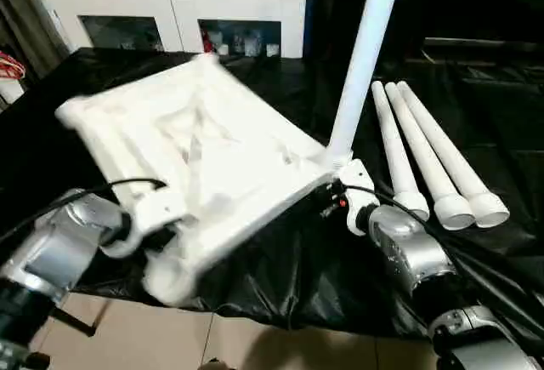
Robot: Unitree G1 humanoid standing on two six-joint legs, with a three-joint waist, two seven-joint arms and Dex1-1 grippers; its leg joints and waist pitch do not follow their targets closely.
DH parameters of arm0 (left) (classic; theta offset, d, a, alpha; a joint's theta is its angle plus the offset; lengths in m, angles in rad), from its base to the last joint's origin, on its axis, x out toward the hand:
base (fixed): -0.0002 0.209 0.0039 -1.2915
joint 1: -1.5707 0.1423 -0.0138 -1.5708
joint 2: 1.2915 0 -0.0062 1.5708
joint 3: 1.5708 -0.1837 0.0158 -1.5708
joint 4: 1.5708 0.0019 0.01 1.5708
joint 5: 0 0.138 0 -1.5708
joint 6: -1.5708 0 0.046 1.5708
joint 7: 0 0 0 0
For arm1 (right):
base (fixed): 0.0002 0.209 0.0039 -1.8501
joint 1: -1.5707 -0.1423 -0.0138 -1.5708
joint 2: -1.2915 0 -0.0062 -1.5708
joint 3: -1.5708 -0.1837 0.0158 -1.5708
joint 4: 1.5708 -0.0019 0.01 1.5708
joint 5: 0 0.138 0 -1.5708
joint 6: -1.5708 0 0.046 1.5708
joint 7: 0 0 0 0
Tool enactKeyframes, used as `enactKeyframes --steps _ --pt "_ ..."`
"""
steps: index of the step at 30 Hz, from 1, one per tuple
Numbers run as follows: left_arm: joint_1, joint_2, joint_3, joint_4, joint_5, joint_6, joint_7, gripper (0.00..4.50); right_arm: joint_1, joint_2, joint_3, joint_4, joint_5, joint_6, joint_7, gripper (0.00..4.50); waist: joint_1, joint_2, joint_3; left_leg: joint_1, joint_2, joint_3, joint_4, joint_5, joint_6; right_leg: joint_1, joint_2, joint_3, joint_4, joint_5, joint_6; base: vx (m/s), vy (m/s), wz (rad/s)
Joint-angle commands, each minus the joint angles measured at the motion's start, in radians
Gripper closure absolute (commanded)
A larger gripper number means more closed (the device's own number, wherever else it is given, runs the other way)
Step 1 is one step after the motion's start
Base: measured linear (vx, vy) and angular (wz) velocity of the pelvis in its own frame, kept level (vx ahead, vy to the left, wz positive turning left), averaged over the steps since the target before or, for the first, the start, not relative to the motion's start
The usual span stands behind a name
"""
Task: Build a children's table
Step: Rotate table base
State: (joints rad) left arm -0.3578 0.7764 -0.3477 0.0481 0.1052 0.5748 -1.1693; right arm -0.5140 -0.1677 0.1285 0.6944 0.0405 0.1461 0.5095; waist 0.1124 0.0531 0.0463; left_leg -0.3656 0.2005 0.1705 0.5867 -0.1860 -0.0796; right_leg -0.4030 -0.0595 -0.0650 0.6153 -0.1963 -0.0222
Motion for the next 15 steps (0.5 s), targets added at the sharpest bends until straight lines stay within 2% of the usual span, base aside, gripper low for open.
enactKeyframes --steps 1,3,4,7,13,15 --pt "0.013 -0.026 -0.052 -0.051 -0.052 0.025 -0.050 4.50 -0.030 0.025 0.013 0.019 -0.003 -0.017 0.007 4.47 0.006 0.009 -0.061 0.008 0.027 -0.012 -0.072 -0.201 -0.008 0.049 -0.080 0.050 -0.059 -0.098 -0.237 0.000 0.000 0.00" --pt "0.006 -0.057 -0.062 -0.079 -0.062 0.047 -0.047 4.50 -0.042 0.035 0.014 0.036 -0.006 -0.024 0.005 4.47 0.005 0.009 -0.062 0.006 0.026 -0.011 -0.070 -0.183 -0.004 0.052 -0.080 0.048 -0.056 -0.074 -0.242 0.000 0.000 0.00" --pt "0.006 -0.057 -0.062 -0.079 -0.062 0.047 -0.047 4.50 -0.042 0.035 0.014 0.036 -0.006 -0.024 0.005 4.47 0.005 0.009 -0.061 0.006 0.026 -0.011 -0.070 -0.182 -0.003 0.052 -0.079 0.048 -0.057 -0.074 -0.241 0.000 0.000 0.00" --pt "-0.018 -0.130 -0.067 -0.074 -0.057 0.062 -0.012 4.50 -0.057 0.048 0.018 0.057 -0.008 -0.036 0.006 4.47 0.005 0.007 -0.061 0.007 0.025 -0.010 -0.069 -0.183 0.000 0.053 -0.080 0.048 -0.061 -0.096 -0.232 0.000 0.000 0.00" --pt "-0.099 -0.281 -0.067 0.042 -0.027 0.019 0.134 4.50 -0.067 0.056 0.016 0.075 -0.018 -0.048 0.008 4.47 0.006 0.003 -0.064 0.003 0.022 -0.010 -0.065 -0.166 0.004 0.057 -0.078 0.047 -0.061 -0.080 -0.219 0.000 0.000 0.00" --pt "-0.127 -0.325 -0.058 0.089 -0.028 0.002 0.180 4.50 -0.066 0.052 0.013 0.074 -0.019 -0.050 0.011 4.47 0.007 0.006 -0.067 0.002 0.021 -0.010 -0.061 -0.149 0.007 0.059 -0.076 0.047 -0.058 -0.050 -0.219 0.000 0.000 0.00"
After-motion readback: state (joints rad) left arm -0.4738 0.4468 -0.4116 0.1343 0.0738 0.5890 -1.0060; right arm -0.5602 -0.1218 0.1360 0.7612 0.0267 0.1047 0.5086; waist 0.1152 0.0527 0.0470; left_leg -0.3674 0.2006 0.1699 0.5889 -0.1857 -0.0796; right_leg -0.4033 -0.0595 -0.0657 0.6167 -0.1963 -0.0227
